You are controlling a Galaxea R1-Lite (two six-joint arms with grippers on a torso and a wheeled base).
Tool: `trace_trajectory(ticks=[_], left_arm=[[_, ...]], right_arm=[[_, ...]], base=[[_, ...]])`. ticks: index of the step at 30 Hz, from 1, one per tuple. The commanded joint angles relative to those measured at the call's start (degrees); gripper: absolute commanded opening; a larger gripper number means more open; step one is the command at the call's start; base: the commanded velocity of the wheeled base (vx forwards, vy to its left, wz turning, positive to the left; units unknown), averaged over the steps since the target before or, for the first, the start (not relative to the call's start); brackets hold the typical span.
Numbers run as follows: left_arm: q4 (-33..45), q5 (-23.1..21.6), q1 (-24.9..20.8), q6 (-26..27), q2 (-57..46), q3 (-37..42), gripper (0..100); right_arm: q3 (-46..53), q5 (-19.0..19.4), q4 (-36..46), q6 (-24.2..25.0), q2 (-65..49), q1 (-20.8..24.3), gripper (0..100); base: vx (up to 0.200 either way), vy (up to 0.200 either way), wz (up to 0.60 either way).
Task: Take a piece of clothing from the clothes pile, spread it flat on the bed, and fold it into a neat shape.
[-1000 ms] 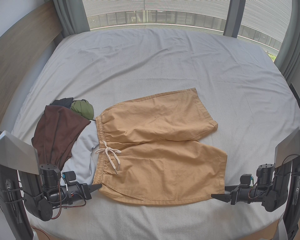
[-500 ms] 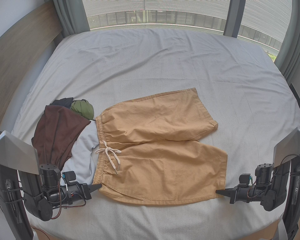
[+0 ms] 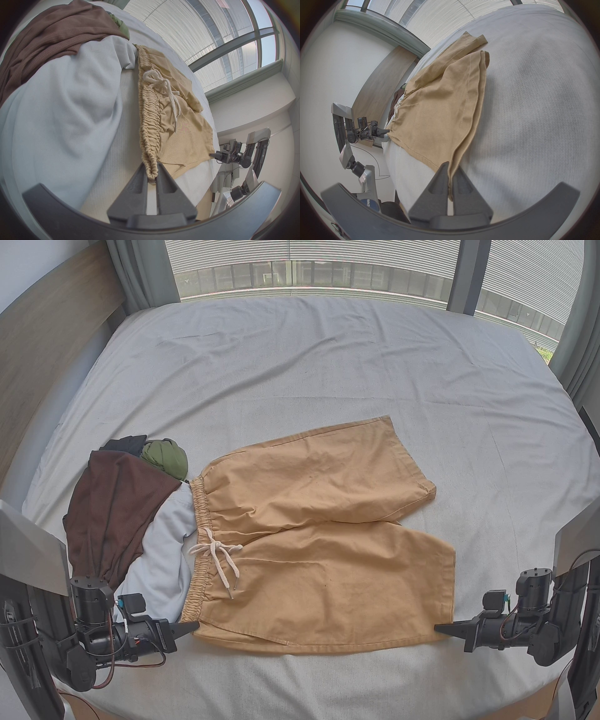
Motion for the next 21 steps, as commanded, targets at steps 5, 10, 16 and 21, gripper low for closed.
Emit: trace_trajectory(ticks=[5,10,16,21], left_arm=[[1.59,-0.07,0.26,0.03,-0.16,2.01,0],[5.55,-0.16,0.69,0.47,-0.42,2.01,0],[7.31,-2.53,0.78,0.38,-0.77,2.01,0],[10.65,-4.03,0.87,0.74,-2.62,2.01,0]], right_arm=[[3.35,-0.02,0.03,-0.08,-0.84,0.85,0],[3.52,-0.02,2.67,-0.78,-0.84,0.85,0],[3.52,-0.02,8.38,-4.03,-1.45,0.5,0],[3.52,-0.02,11.45,-6.23,-1.45,0.23,0]], base=[[0.0,0.0,0.0],[0.0,0.0,0.0],[0.0,0.0,0.0],[0.0,0.0,0.0]])
